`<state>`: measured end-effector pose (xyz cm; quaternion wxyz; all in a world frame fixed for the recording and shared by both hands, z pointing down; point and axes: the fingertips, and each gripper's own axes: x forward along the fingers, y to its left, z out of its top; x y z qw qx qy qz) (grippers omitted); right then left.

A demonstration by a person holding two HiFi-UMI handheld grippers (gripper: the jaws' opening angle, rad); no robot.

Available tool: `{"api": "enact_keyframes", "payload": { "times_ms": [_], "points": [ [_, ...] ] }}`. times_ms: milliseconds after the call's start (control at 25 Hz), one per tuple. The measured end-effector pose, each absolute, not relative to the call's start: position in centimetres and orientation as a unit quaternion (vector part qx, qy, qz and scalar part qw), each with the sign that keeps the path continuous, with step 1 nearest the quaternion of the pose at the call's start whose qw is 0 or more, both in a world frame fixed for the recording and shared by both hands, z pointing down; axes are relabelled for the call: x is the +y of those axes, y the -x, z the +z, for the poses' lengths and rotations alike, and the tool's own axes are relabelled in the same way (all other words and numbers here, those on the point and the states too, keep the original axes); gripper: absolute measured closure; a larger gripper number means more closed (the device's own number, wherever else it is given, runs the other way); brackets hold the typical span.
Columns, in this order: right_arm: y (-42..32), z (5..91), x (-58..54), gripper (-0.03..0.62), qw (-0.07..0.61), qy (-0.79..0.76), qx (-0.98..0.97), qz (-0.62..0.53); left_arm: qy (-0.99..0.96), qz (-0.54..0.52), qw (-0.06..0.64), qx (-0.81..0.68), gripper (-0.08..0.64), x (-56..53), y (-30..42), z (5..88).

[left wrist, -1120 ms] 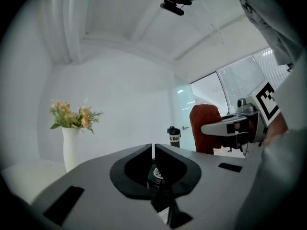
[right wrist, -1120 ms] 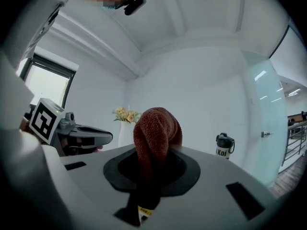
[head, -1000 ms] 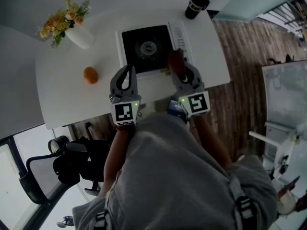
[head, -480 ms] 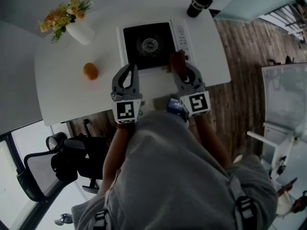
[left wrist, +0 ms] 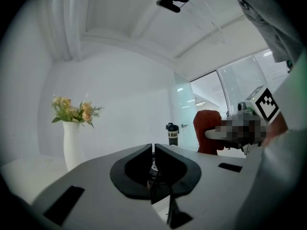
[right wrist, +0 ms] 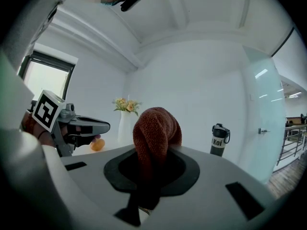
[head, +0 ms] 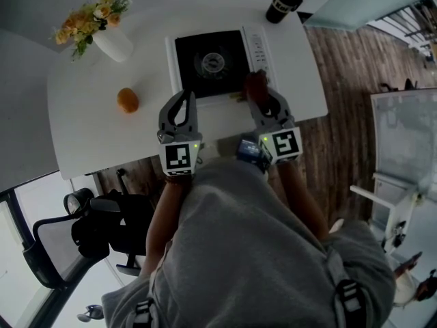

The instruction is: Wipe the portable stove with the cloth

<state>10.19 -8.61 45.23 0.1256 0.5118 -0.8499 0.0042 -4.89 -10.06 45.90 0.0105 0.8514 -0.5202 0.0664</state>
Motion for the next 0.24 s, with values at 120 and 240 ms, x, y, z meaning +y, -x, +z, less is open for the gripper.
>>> {"api": "enact_keyframes", "payload": {
  "times_ms": [120,240],
  "points": [
    [-10.17,45.32,-8.65,0.525,0.127,-0.513,-0.849,0.009,-0.852,0.066,0.011,-0.519,0.52,-10.14,4.81,45.86],
    [-10.16,45.49,-8.7,0.525,0.131,-0.511,-0.849,0.01,-0.853,0.065,0.013,-0.518,0.52,-10.2,4.79,45.87]
  ]
}}
